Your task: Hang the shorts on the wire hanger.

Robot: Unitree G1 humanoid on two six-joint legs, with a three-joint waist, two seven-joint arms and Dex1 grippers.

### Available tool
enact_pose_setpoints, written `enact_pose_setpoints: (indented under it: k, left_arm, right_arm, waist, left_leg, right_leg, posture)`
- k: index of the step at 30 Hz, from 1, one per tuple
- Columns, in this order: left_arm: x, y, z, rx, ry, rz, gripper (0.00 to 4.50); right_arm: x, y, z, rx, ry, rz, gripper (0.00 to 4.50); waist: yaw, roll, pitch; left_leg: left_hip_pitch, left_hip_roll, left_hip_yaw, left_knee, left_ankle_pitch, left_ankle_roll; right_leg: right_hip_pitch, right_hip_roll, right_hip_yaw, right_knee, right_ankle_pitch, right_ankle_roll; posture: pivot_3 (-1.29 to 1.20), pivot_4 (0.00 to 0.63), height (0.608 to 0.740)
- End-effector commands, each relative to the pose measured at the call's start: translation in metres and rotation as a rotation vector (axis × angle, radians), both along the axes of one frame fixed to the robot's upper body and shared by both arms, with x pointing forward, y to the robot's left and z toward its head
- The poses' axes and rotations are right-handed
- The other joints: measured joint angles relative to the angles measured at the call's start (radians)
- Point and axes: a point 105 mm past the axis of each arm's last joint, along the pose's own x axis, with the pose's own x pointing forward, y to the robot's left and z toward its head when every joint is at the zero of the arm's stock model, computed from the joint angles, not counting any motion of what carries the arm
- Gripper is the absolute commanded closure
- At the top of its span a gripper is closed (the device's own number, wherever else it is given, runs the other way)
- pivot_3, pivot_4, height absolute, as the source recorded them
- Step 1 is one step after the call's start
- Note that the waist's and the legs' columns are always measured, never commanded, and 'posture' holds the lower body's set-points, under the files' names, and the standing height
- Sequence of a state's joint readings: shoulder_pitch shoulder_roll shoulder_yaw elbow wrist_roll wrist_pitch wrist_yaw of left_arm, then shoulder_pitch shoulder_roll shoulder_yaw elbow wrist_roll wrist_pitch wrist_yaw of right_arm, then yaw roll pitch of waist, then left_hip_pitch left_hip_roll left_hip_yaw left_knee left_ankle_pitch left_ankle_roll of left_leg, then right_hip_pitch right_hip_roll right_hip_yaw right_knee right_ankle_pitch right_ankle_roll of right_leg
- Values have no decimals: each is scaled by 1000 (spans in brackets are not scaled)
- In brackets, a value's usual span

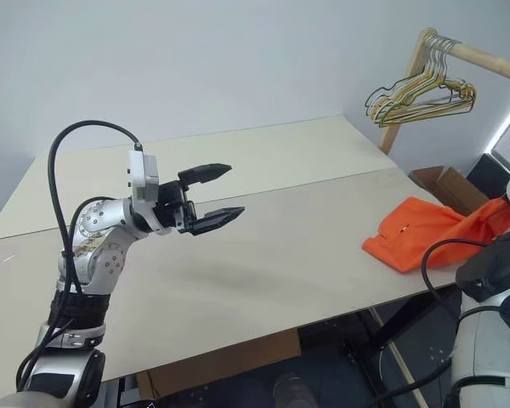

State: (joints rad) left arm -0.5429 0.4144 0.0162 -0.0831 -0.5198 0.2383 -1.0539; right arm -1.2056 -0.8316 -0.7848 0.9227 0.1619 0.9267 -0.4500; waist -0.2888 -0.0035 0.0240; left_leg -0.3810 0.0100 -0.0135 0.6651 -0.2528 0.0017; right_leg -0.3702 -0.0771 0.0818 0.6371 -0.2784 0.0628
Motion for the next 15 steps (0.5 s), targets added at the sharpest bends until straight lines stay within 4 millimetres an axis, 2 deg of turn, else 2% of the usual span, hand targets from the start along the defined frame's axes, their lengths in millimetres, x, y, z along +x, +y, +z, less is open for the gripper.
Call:
enact_pose_setpoints:
  k: [1, 2, 4, 6, 11, 15]
  left_arm:
    - [-7, -2, 12, -36, -60, -20, 0]
    - [-8, -2, 12, -39, -61, -20, 0]
    - [-8, -1, 12, -42, -64, -19, 0]
    - [-8, -1, 13, -48, -68, -17, 0]
    - [-10, -1, 14, -56, -77, -12, 0]
    - [-9, 2, 14, -65, -70, 5, 0]
  right_arm:
    - [-2, -2, 16, -45, -27, -24, 1460]
    - [-3, -1, 15, -52, -19, -26, 1234]
    - [-3, 1, 15, -78, -4, -31, 457]
    - [-4, 3, 18, -121, 10, -53, 24]
    - [-17, 6, 41, -362, 45, -153, 24]
    - [-21, 17, 51, -504, 72, -179, 24]
  waist:
    - [0, 0, 0]
    - [0, 0, 0]
    - [0, 0, 0]
    - [0, 0, 0]
    - [3, 0, 0]
    - [11, 1, 0]
  left_leg:
    - [0, 0, 0, 0, 0, 0]
    - [0, 0, 0, 0, 0, 0]
    - [0, 0, 0, 0, 0, 0]
    - [0, 1, -1, 0, 0, 0]
    - [1, 1, -5, 0, 0, 0]
    - [2, 0, -5, 0, 0, 0]
  right_leg:
    - [0, 0, 0, 0, 0, 0]
    - [0, 0, 0, 0, 0, 0]
    - [0, 0, 0, 0, 0, 0]
    - [0, 0, 1, 1, 0, 0]
    - [0, 0, 2, 2, 0, 0]
    - [0, 0, 3, 3, 0, 0]
  posture:
    - [-253, 0, 740]
    - [-251, 0, 740]
    - [-246, 0, 740]
    - [-245, 0, 740]
    - [-229, 0, 740]
    - [-225, 0, 740]
